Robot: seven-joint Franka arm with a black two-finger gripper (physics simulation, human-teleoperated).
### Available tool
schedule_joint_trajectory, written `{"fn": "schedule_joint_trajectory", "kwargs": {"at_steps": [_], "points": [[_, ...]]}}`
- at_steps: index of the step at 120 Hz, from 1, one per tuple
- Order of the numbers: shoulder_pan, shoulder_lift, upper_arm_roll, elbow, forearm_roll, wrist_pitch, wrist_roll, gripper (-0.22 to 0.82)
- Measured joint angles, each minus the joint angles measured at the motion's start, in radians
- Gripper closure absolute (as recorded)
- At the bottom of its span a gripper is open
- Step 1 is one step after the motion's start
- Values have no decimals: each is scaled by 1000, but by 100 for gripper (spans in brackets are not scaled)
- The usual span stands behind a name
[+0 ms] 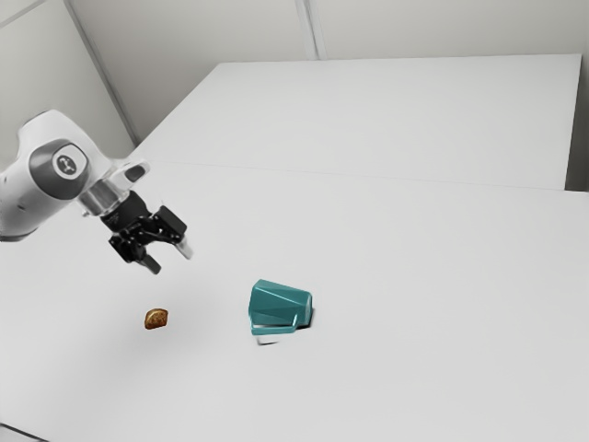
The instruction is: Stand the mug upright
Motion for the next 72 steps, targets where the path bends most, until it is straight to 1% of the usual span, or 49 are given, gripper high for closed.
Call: {"fn": "schedule_joint_trajectory", "kwargs": {"at_steps": [6,14,37,64,72], "points": [[-23,0,28,-17,-18,11,3,0],[-36,0,42,-41,-43,27,7,0],[-45,-1,49,-99,-119,74,21,0],[-62,2,61,-152,-258,105,61,0],[-85,1,69,-172,-288,122,72,0]]}}
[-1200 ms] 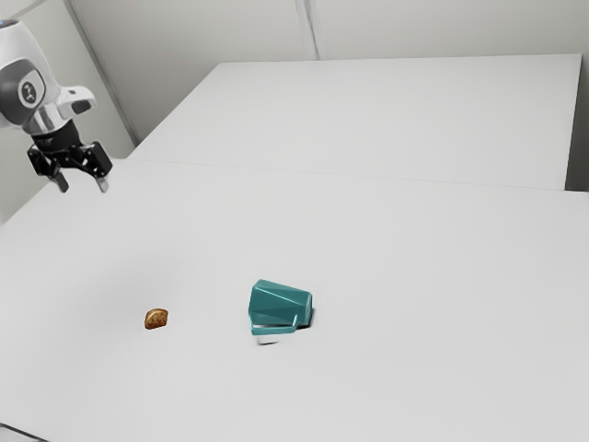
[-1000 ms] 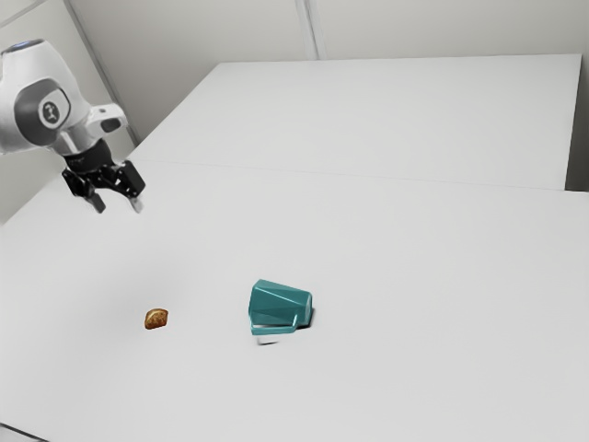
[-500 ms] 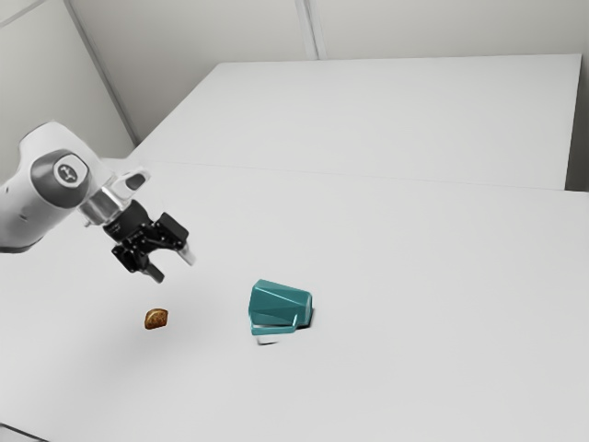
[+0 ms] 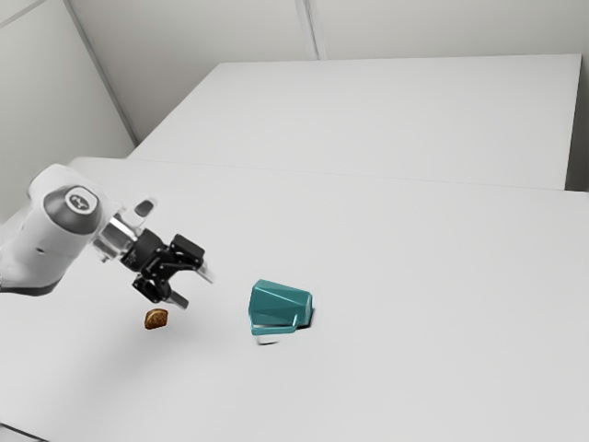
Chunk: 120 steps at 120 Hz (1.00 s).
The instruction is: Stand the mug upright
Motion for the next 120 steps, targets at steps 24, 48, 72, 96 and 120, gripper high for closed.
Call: {"fn": "schedule_joint_trajectory", "kwargs": {"at_steps": [24,48,72,96,120], "points": [[-64,-2,47,-46,-52,53,29,0],[-128,-2,69,-51,-95,116,51,0],[-148,17,72,-47,-146,157,68,0],[-149,58,72,-41,-207,172,92,0],[-165,106,72,-23,-305,173,132,0]]}}
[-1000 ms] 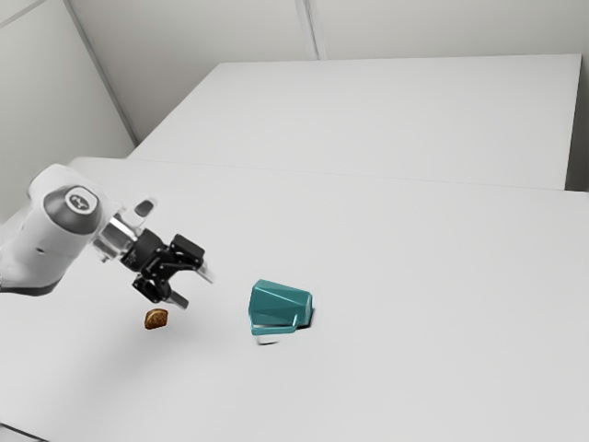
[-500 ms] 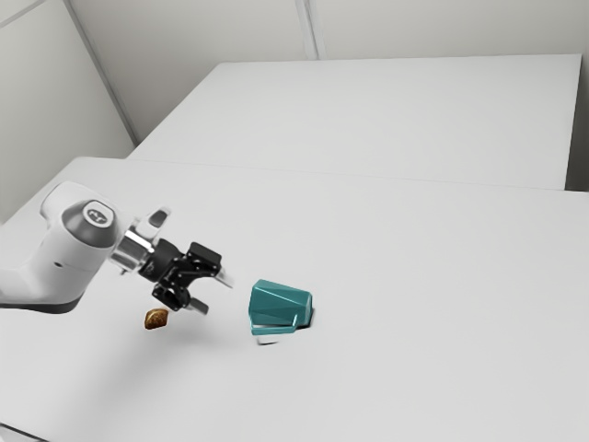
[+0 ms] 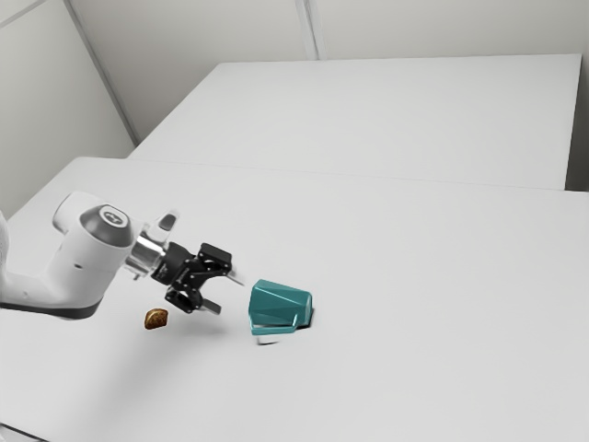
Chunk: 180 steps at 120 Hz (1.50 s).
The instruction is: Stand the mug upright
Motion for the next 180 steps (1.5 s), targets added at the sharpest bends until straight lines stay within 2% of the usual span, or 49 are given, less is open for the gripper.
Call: {"fn": "schedule_joint_trajectory", "kwargs": {"at_steps": [30,53,113,137,145,166,180], "points": [[-14,76,-3,53,-100,-9,64,0],[-65,83,-4,59,-137,0,101,0],[-86,130,-21,94,-215,11,153,0],[-114,134,-21,91,-248,25,161,5],[-127,135,-21,91,-255,28,163,12],[-167,135,-20,91,-263,33,169,50],[-192,135,-18,91,-263,35,172,64]]}}
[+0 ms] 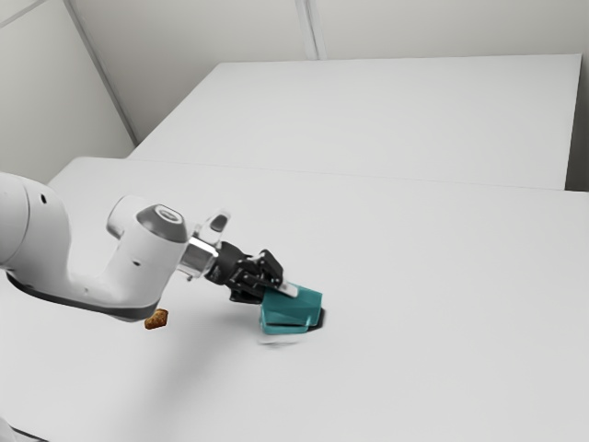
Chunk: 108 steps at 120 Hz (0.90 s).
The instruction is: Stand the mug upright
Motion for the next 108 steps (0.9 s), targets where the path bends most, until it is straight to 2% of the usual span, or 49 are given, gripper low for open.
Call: {"fn": "schedule_joint_trajectory", "kwargs": {"at_steps": [16,53,79,108], "points": [[-15,0,2,1,2,3,-1,71],[-22,-7,2,44,41,1,-5,76],[-23,-54,0,83,199,-4,-41,77],[33,-88,5,115,434,-21,-121,78]]}}
